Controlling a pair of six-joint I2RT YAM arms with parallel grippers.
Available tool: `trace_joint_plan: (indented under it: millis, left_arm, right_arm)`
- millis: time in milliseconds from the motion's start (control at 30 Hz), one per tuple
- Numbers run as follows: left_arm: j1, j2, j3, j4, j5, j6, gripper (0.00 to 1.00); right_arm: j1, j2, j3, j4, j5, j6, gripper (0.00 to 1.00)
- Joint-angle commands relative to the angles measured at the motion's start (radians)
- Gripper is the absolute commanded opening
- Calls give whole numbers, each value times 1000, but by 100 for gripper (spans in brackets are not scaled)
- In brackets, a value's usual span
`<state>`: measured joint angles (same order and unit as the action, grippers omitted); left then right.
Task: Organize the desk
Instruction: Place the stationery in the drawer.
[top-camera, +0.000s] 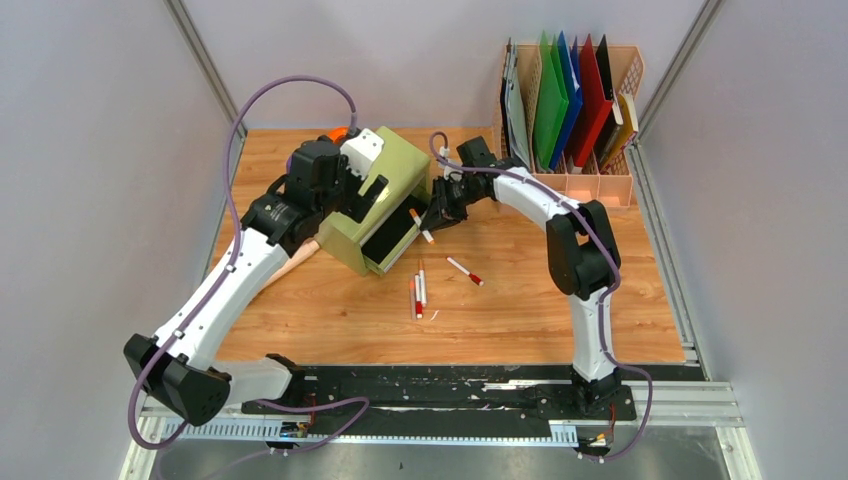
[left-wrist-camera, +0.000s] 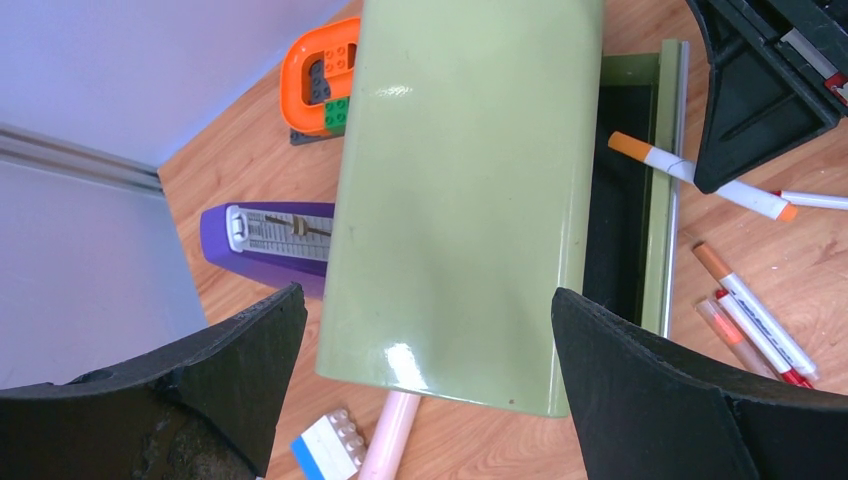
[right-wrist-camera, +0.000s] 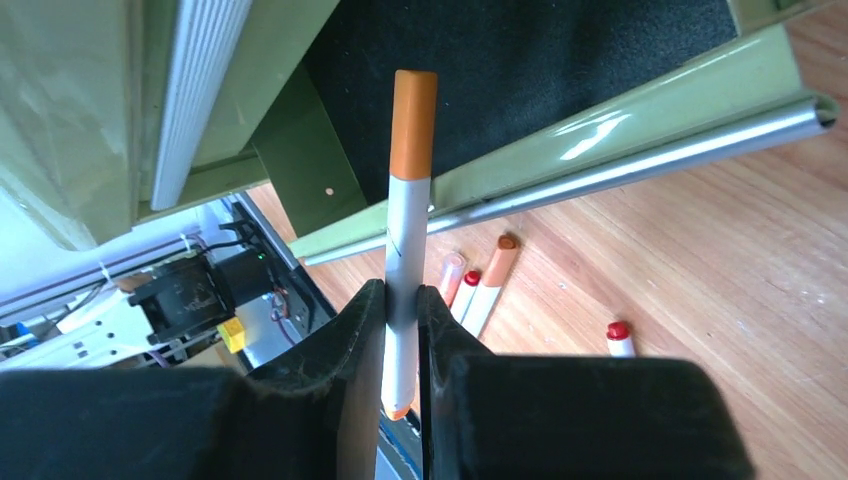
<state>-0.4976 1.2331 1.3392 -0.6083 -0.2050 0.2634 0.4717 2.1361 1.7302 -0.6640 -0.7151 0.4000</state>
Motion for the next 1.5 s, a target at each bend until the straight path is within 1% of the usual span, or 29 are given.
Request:
trace_joint_plan:
  millis: [0, 167, 200, 233, 267, 367, 433, 600, 733, 833, 900, 1033, 1067, 1133, 1300, 1467]
  left_arm:
    - [2, 12, 51, 36, -2, -1, 100]
    - [3, 20, 49, 44, 0, 2, 100]
    - [3, 23, 49, 47, 1, 3, 100]
    - [2, 29, 50, 50, 5, 1, 100]
    - [3, 31, 49, 52, 7, -1, 100]
    - [2, 34, 50, 55, 11, -3, 100]
    - [2, 35, 50, 56, 14, -4, 100]
    - [2, 31, 45, 56, 11, -2, 100]
    - [2, 14, 34, 58, 4, 3, 100]
    - [2, -2, 27, 57, 15, 1, 100]
    - [2, -13, 22, 48, 47, 5, 100]
    - [-2, -39, 7, 16, 213, 22, 100]
    - [-6, -40, 9, 7, 277, 34, 100]
    - [-36, -34, 10, -23, 335, 62, 100]
    - [-158, 4, -24, -33, 395, 185, 100]
    - [-211, 110, -16, -9, 503, 321, 100]
  right_arm:
    - [-7, -54, 12, 113, -52, 133, 6]
    - [-8, -27, 42, 131, -72, 188, 17]
    - [-8, -23, 45, 133, -75, 193, 20]
    - [-8, -15, 51, 136, -76, 204, 28]
    - [-8, -12, 54, 137, -81, 205, 31]
    - [-7, -6, 67, 144, -98, 211, 38]
    - [-6, -5, 75, 155, -119, 215, 41]
    - [-5, -16, 73, 174, -150, 209, 43]
    - [-9, -60, 42, 174, -121, 163, 44]
    - [-15, -119, -4, 173, -72, 111, 46]
    - [-21, -160, -40, 173, -37, 59, 48]
    - [-51, -248, -120, 171, 52, -45, 50]
    - [-63, -273, -142, 171, 75, -67, 50]
    - [-100, -324, -189, 173, 125, -106, 52]
    - [-211, -475, -293, 190, 170, -167, 55]
    - [-334, -629, -398, 201, 191, -203, 57]
